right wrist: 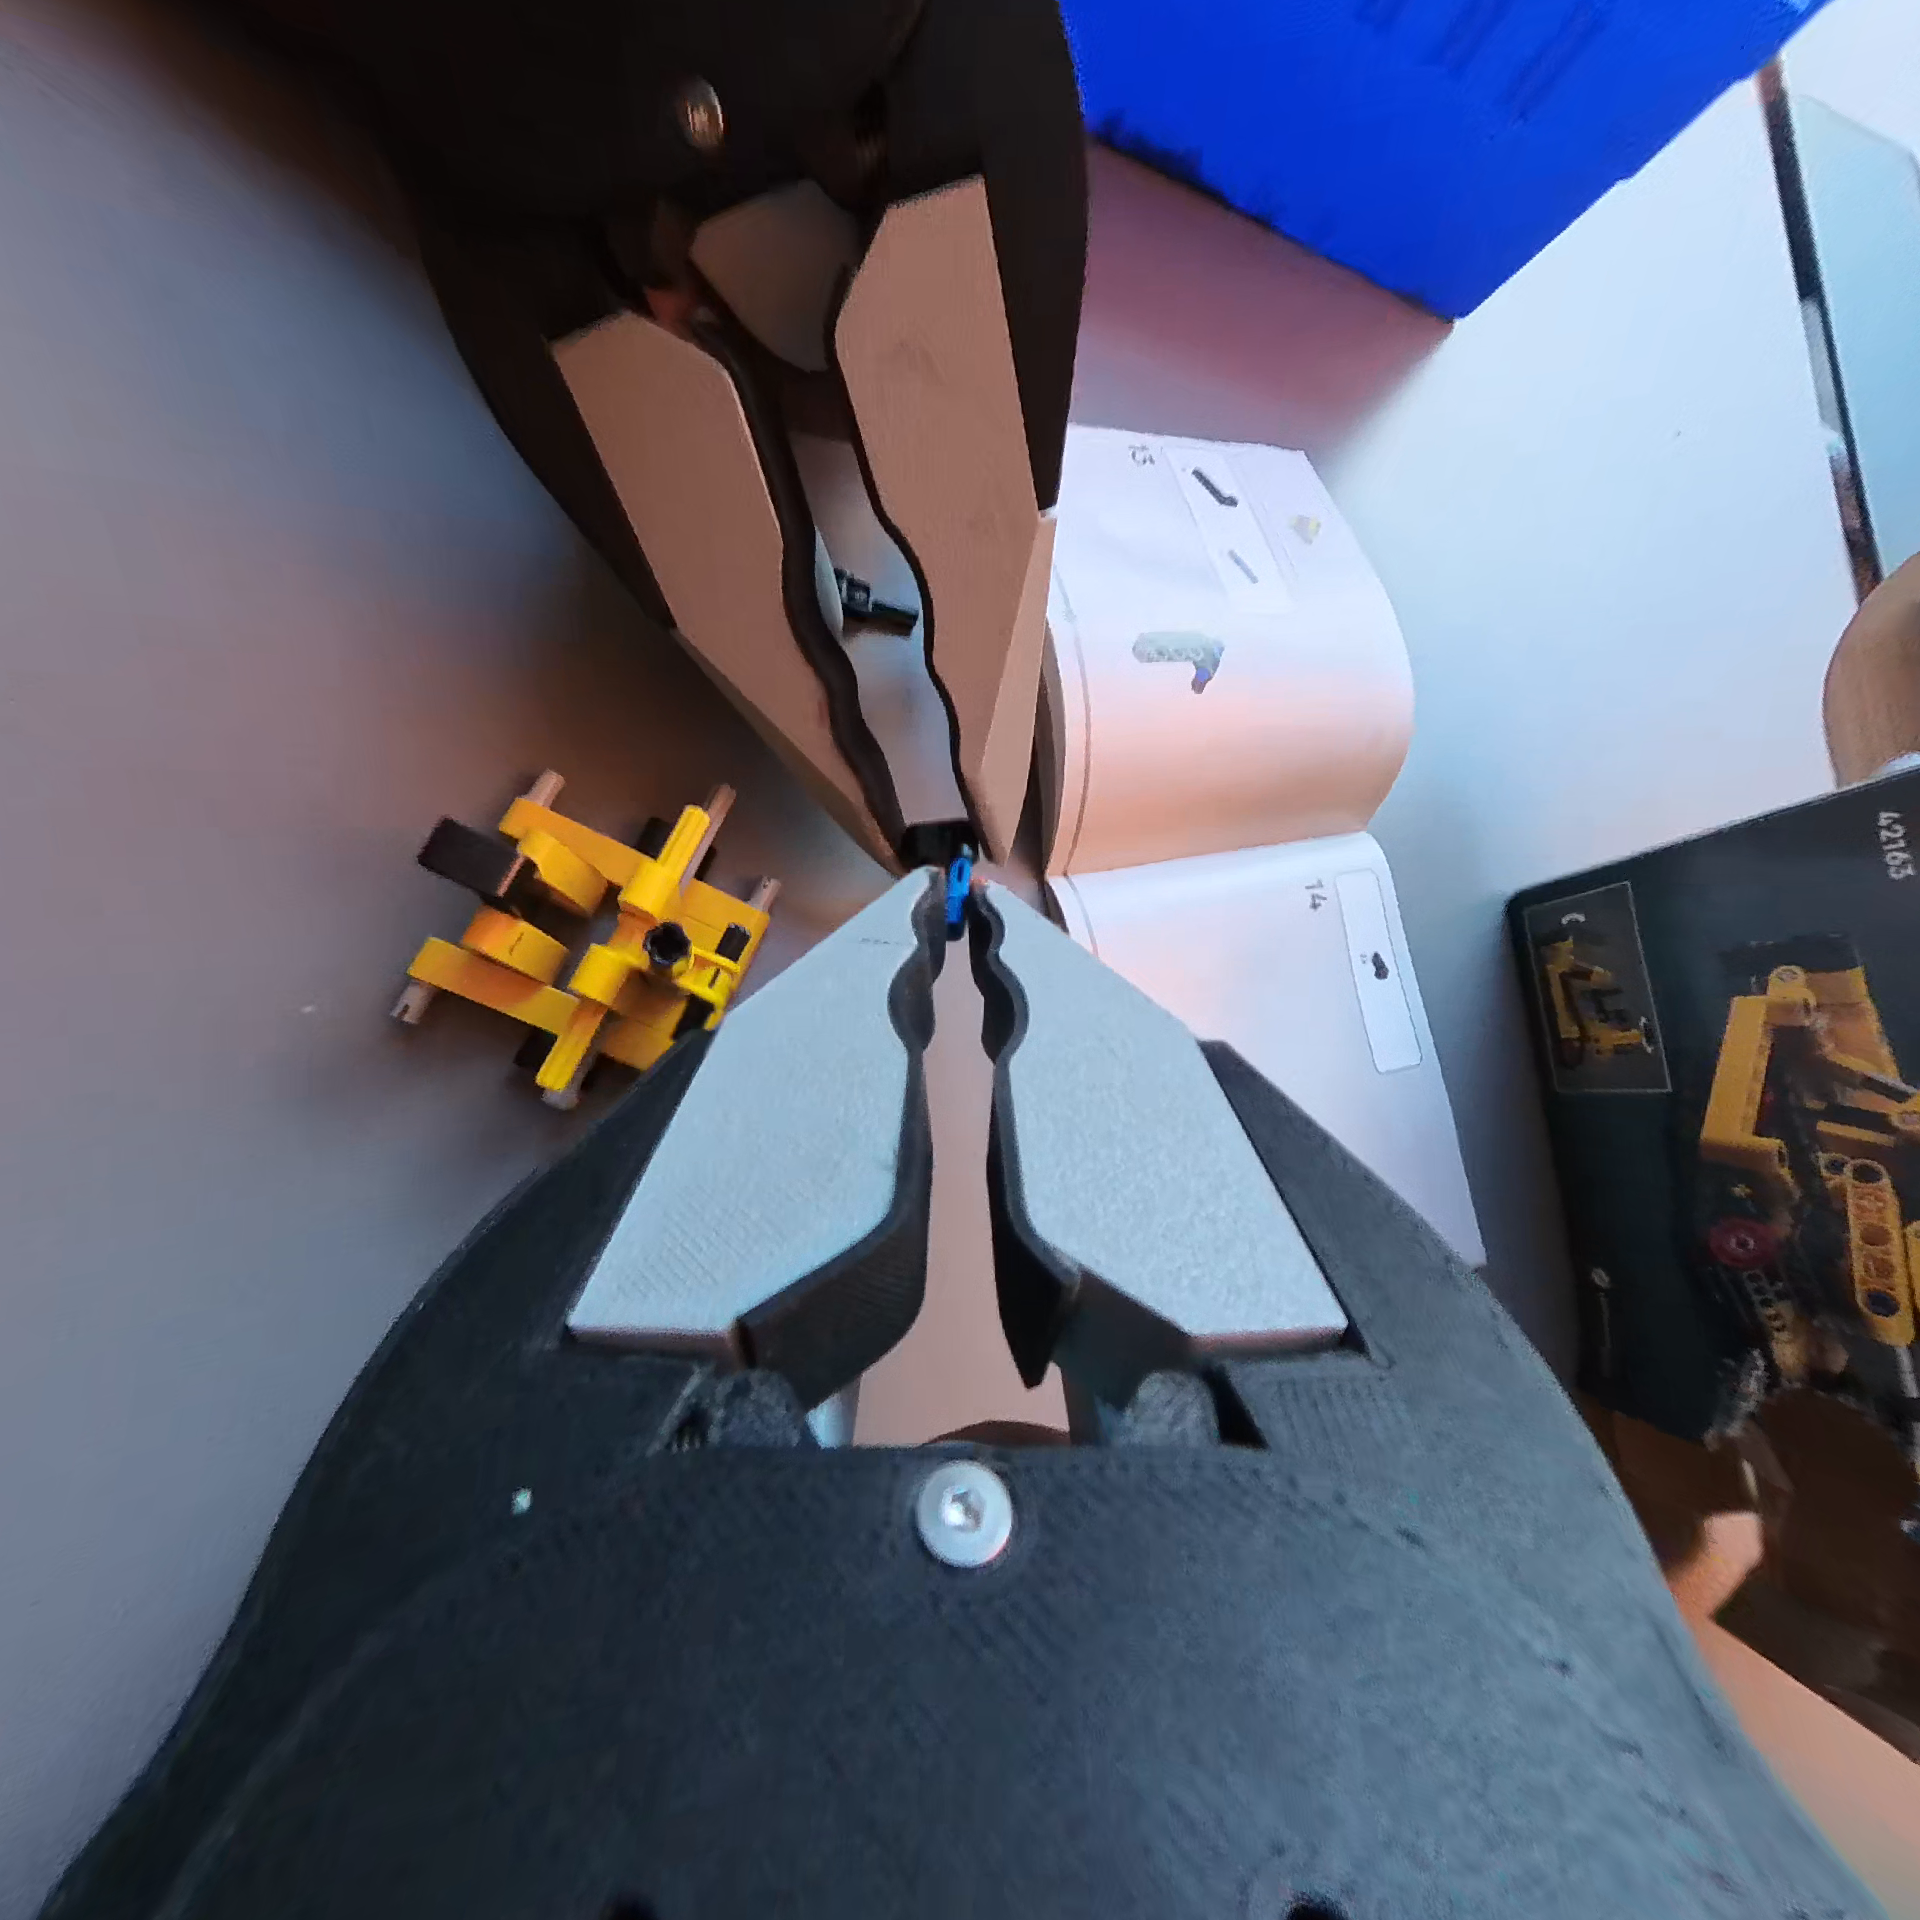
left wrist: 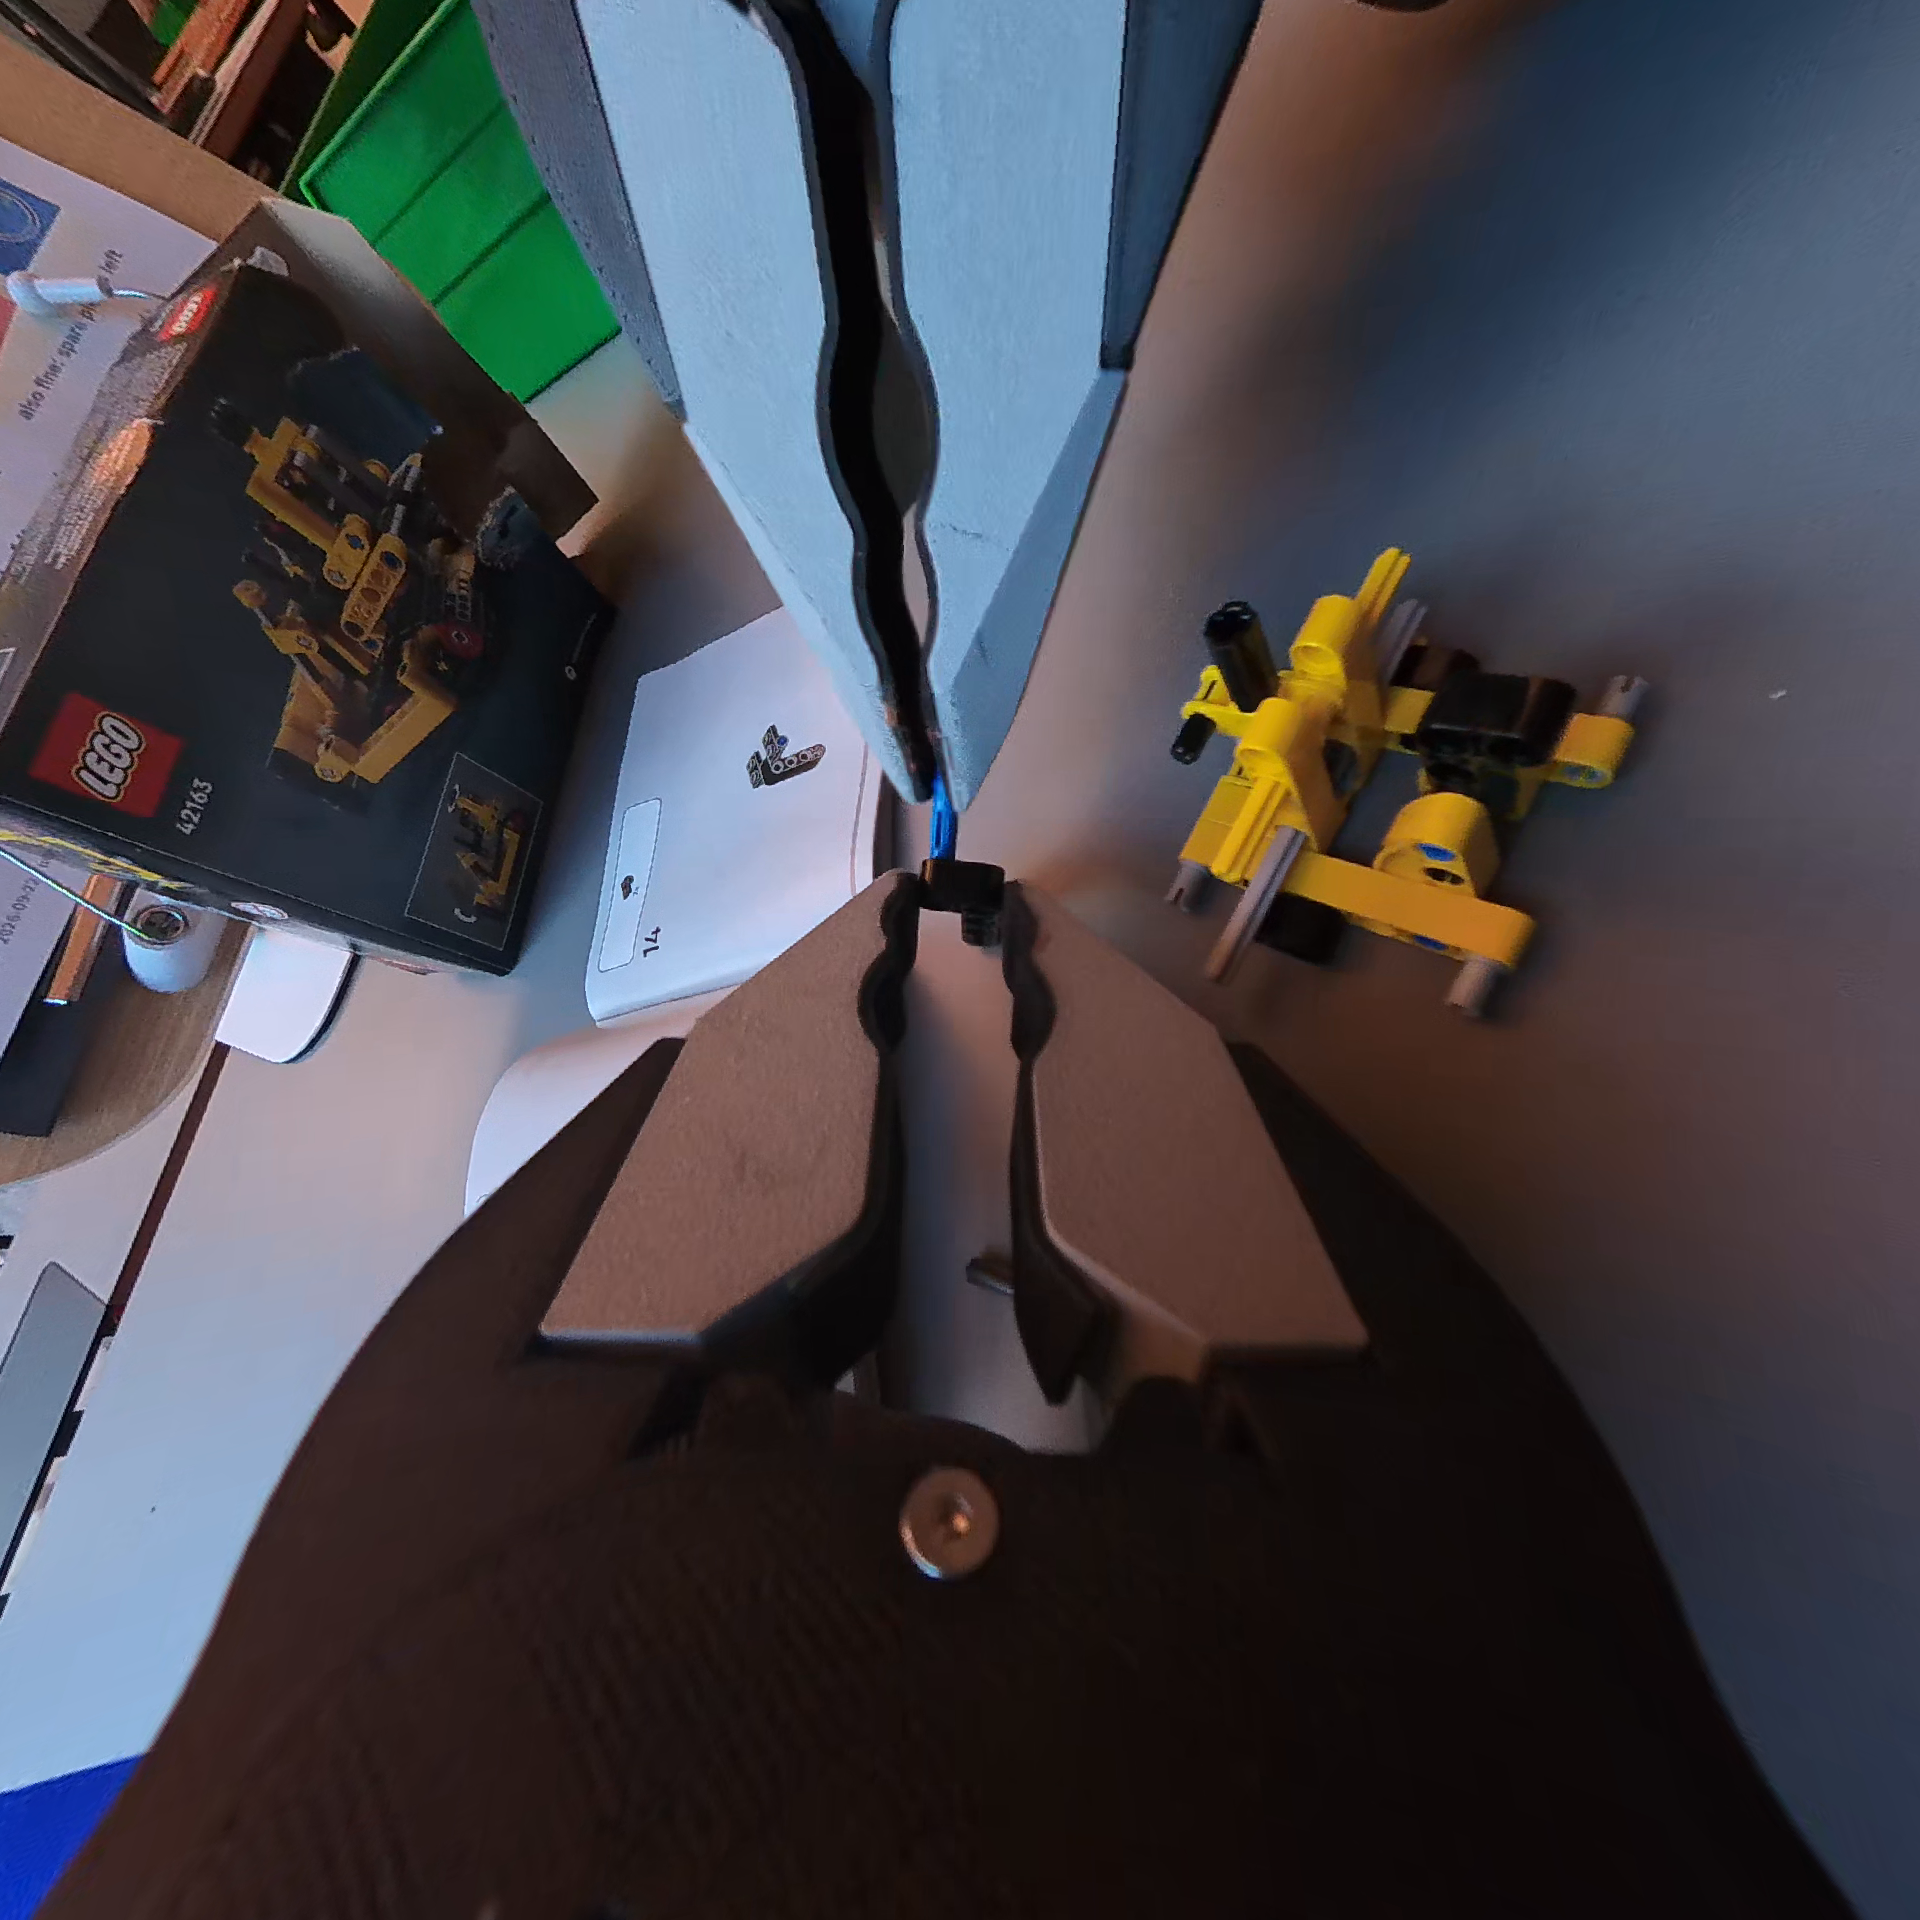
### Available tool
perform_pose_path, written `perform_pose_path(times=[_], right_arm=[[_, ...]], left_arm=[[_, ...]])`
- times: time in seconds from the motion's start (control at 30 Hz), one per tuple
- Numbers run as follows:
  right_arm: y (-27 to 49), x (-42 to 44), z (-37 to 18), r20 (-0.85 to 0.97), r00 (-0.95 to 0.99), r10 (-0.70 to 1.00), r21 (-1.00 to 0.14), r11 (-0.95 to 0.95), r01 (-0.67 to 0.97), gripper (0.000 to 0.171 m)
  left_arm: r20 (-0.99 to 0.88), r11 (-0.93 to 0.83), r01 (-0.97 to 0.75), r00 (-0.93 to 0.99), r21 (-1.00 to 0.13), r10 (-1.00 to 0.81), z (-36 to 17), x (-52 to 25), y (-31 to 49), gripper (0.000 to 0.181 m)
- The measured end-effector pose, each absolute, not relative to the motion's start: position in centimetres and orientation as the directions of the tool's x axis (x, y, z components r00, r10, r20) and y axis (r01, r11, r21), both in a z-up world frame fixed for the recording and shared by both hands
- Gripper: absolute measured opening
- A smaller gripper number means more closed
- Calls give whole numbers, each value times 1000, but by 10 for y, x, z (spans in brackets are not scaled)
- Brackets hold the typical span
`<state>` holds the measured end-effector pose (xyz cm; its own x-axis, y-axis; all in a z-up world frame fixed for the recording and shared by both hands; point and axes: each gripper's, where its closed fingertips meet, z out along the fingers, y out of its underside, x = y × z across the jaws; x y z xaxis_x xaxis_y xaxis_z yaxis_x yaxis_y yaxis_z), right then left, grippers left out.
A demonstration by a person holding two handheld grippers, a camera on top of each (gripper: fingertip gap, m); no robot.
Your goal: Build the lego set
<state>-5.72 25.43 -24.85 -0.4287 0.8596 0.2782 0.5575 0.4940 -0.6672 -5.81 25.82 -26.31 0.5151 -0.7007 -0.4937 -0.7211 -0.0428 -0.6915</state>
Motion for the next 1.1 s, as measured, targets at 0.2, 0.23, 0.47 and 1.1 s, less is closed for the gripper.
perform_pose_path(times=[0.2,0.23,0.47,1.1], right_arm=[[257,-56,-250,222,-424,878,-705,445,552,1],[258,-55,-252,221,-423,879,-703,444,556,1],[266,-39,-274,161,-443,882,-654,431,621,1],[289,-18,-243,102,-349,932,-762,299,575,1]], left_arm=[[-496,-43,-720,518,-692,-697,-263,-58,259,13],[-496,-43,-720,519,-692,-696,-263,-58,259,13],[-502,-59,-717,541,-695,-675,-262,-60,263,13],[-125,-416,-496,744,-762,-657,-268,-64,266,13]])
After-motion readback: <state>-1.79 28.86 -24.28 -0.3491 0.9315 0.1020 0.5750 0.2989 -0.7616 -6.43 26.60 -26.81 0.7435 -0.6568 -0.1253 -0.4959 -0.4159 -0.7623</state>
